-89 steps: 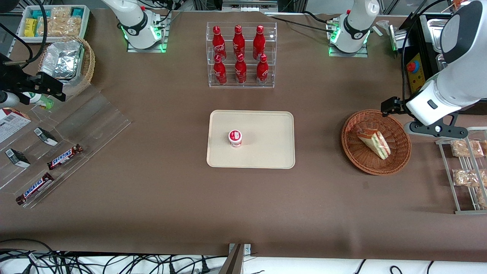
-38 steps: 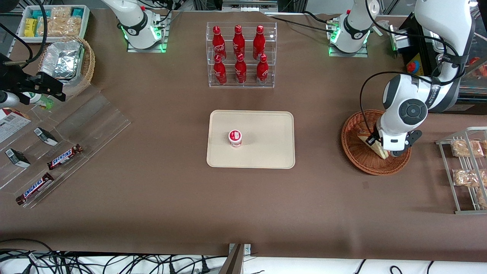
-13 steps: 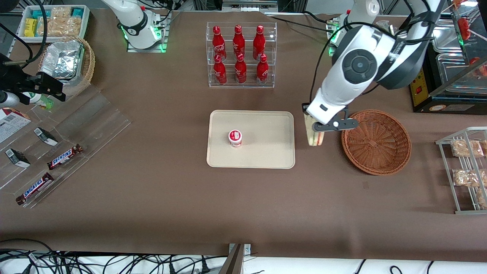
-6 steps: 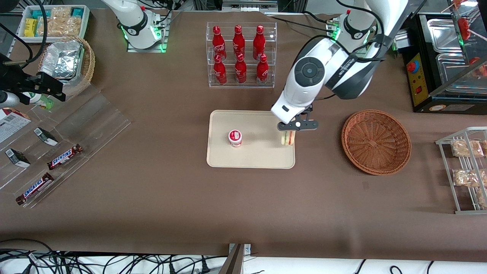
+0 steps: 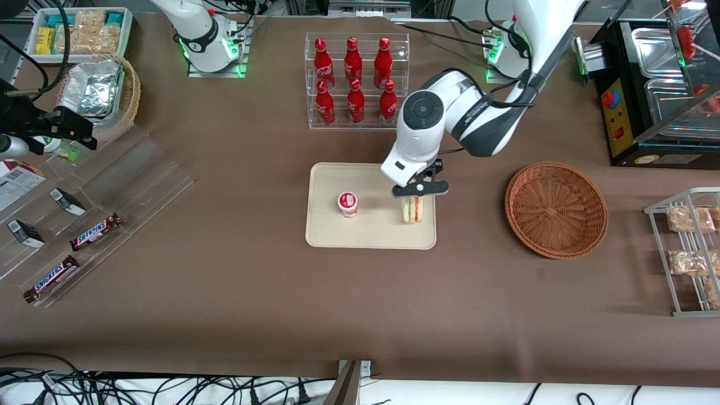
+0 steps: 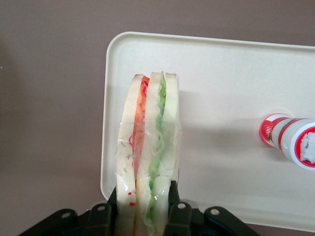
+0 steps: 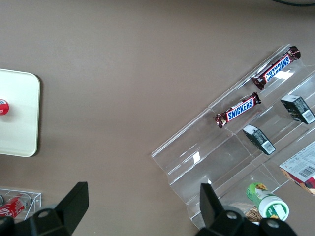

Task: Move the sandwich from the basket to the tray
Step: 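Lower the sandwich onto the tray beside the yogurt cup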

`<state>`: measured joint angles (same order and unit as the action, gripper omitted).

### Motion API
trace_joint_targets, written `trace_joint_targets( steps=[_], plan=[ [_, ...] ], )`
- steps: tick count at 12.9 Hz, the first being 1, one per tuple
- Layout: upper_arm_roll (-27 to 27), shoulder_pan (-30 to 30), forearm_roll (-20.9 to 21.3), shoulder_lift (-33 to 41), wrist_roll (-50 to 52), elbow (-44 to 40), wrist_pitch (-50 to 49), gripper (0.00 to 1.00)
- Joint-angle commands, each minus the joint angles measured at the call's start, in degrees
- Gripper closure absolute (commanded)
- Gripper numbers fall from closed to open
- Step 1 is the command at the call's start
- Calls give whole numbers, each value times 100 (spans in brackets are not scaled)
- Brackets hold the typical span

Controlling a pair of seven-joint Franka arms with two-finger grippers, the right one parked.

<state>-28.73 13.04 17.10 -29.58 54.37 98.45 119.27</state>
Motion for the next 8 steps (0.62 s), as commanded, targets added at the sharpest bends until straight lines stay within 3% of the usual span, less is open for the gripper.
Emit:
trace_joint_targets(
  steps=[1, 5, 8],
  plan=[
    [-10, 58, 206, -135, 188, -125, 69, 62],
    [-1, 155, 635, -355, 513, -125, 192, 62],
    [-1, 164, 681, -470, 566, -125, 306, 62]
  ],
)
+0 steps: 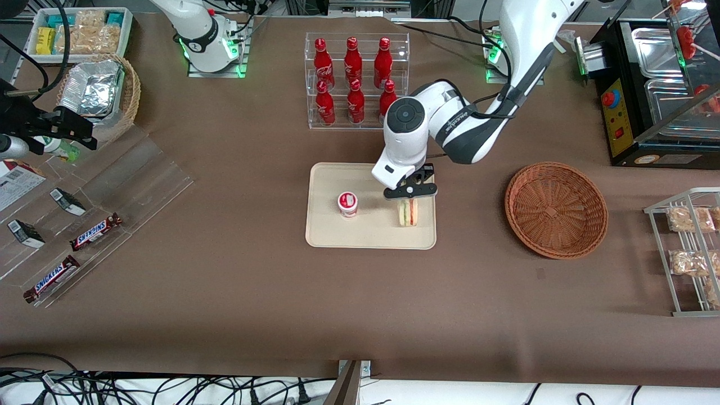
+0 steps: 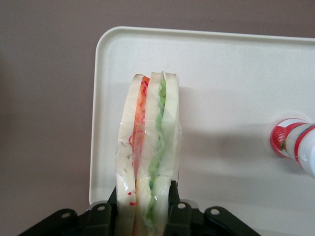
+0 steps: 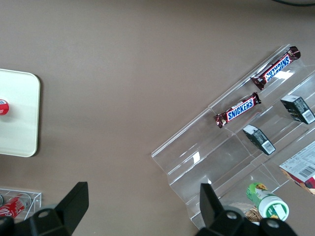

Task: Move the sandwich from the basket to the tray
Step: 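Lower the sandwich onto the tray beside the yogurt cup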

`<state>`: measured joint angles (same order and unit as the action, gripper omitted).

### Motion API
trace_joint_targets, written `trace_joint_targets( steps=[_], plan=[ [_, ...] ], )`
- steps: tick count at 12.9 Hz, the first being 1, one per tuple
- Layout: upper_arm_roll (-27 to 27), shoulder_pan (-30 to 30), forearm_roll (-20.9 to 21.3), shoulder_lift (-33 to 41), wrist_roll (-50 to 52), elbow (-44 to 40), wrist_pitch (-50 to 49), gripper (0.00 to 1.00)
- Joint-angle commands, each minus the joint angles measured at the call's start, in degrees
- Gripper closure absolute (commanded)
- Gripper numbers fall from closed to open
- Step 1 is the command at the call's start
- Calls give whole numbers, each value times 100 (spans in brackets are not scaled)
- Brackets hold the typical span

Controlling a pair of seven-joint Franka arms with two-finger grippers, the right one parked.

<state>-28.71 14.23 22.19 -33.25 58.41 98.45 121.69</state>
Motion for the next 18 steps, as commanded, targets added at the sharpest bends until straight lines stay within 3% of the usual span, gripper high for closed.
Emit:
trace_joint_targets(
  steps=[1, 8, 18],
  plan=[
    [14, 97, 172, -102, 197, -107, 92, 62],
    [14, 141, 576, -313, 522, -98, 171, 62],
    [23, 203, 585, -366, 672, -98, 180, 62]
  ],
)
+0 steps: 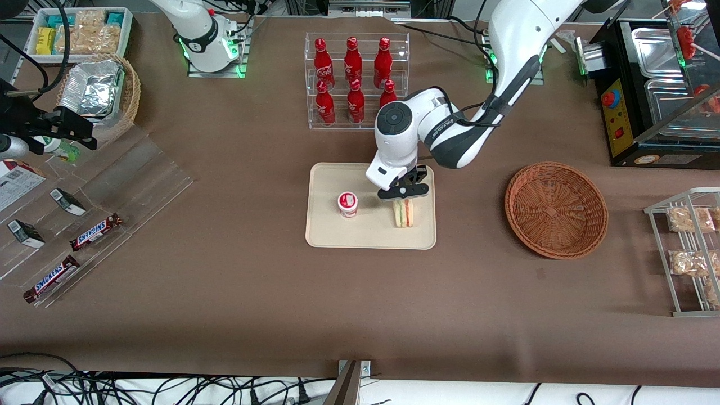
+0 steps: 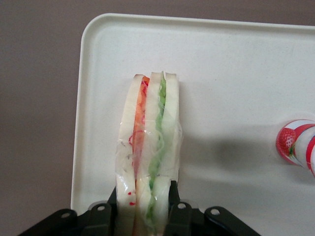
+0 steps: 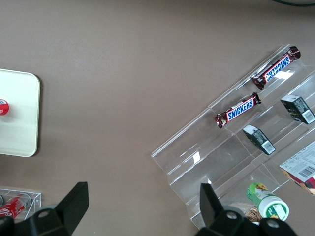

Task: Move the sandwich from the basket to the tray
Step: 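Lower the sandwich onto the tray beside the yogurt cup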

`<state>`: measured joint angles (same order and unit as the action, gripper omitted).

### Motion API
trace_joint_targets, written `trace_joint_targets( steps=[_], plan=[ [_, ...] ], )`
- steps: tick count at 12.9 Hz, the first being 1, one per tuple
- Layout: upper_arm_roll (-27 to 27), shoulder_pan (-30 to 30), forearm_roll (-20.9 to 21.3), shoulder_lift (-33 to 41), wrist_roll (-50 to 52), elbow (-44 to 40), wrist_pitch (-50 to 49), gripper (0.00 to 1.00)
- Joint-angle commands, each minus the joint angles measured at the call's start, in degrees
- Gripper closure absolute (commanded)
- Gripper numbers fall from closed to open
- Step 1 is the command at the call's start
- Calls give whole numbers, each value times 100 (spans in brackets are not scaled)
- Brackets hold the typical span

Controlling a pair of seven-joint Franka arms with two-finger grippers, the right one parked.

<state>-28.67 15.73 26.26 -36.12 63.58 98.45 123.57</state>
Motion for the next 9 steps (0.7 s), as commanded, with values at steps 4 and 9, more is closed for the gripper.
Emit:
trace_joint_targets(
  steps=[4, 9],
  plan=[
    [2, 53, 450, -114, 392, -98, -9, 62],
    [2, 61, 450, -114, 401, -98, -9, 18]
  ],
)
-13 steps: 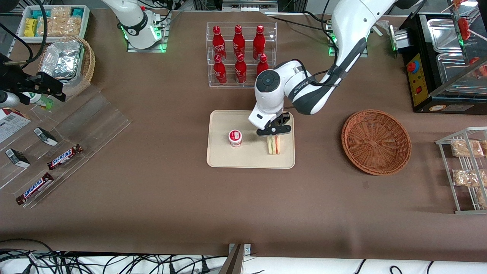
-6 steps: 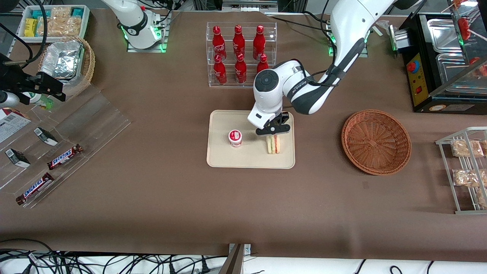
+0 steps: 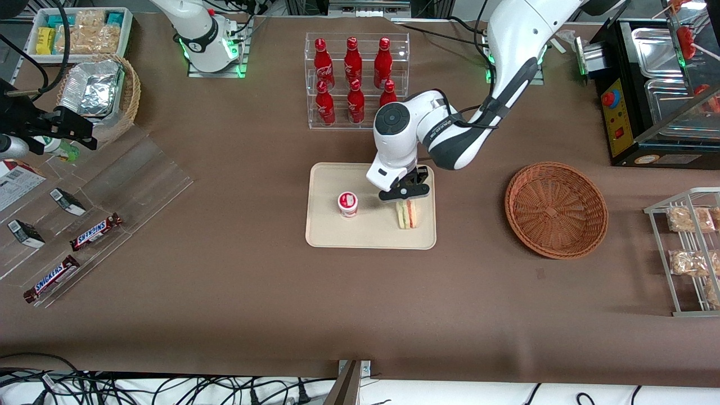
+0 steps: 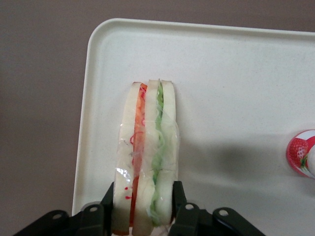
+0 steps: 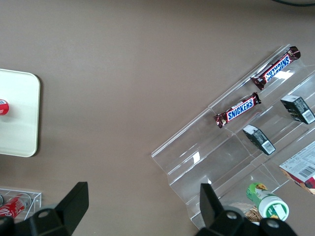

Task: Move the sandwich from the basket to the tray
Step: 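Lower the sandwich onto the tray beside the yogurt cup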

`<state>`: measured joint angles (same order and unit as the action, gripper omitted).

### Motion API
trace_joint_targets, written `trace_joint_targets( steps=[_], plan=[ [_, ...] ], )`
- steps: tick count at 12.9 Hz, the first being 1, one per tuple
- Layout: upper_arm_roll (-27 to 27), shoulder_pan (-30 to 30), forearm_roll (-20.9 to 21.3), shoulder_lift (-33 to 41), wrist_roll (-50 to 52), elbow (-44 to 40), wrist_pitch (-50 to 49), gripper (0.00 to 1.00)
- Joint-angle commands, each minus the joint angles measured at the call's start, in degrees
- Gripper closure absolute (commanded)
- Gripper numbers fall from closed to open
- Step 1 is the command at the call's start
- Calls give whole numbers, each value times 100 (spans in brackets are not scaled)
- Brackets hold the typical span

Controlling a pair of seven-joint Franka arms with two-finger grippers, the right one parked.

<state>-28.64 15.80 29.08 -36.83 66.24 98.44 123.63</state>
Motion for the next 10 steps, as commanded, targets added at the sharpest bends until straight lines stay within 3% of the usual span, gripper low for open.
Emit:
trace_joint_targets(
  steps=[1, 2, 6, 10],
  plan=[
    [-2, 46, 168, -43, 135, -97, -23, 7],
    [-10, 46, 168, -43, 135, -106, -32, 0],
    [-28, 46, 72, 61, 144, -220, -242, 0],
    [-45, 37, -279, 97, 100, -1010, -1234, 0]
  ],
)
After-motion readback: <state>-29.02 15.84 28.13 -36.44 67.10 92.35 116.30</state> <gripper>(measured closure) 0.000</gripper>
